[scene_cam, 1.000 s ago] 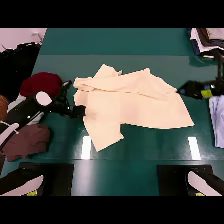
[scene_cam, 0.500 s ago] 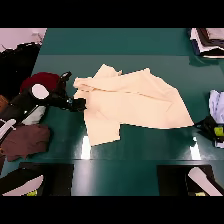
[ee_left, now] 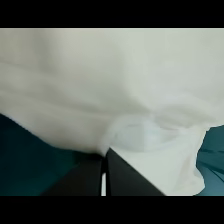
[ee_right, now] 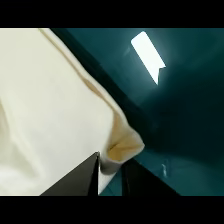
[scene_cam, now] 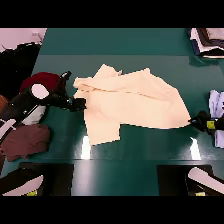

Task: Fold the shirts.

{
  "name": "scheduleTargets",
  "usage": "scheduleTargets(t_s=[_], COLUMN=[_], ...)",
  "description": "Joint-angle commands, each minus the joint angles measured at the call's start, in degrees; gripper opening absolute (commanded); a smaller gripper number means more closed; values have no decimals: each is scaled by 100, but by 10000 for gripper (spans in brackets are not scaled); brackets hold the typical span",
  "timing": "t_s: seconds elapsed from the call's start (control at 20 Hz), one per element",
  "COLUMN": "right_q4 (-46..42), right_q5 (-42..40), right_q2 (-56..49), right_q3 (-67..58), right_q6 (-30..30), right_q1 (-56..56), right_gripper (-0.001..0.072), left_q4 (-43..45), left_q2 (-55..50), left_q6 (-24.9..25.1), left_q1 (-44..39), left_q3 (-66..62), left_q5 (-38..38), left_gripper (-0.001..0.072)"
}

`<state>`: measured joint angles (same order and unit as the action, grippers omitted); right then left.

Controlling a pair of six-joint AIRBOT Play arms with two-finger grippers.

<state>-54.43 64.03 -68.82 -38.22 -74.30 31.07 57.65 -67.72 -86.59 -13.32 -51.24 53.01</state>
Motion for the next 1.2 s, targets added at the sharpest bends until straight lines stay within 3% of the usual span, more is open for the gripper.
scheduleTargets(t_s=[0.0, 0.05, 0.3, 0.6, 0.9, 1.05, 1.15], right_q4=[39, 39, 52, 37, -577, -1346, -1478], right_q5=[-269, -269, -131, -216, -284, 0, 470], right_q2=[-267, -269, 586, 1928, 2551, 2636, 2426], right_q3=[-304, -345, -986, -3904, -6306, -6983, -7451], right_q6=[39, 87, 133, 133, 125, -319, -411], right_q1=[-516, -616, -1180, -1851, -1882, -1882, -1882], right_gripper=[128, 12, 14, 14, 13, 13, 13], left_q4=[9, 15, 505, 929, 964, 1019, 1165], left_q2=[4, 7, 848, 2288, 2374, 2374, 2354], left_q6=[0, 0, -286, -341, -343, -186, -190], left_q1=[-2, -2, 164, 647, 647, 647, 647], left_q3=[-7, -7, -420, -3235, -6496, -7053, -6964], left_q5=[37, 59, 111, 562, 599, 136, 210], left_gripper=[22, 21, 20, 21, 20, 20, 20])
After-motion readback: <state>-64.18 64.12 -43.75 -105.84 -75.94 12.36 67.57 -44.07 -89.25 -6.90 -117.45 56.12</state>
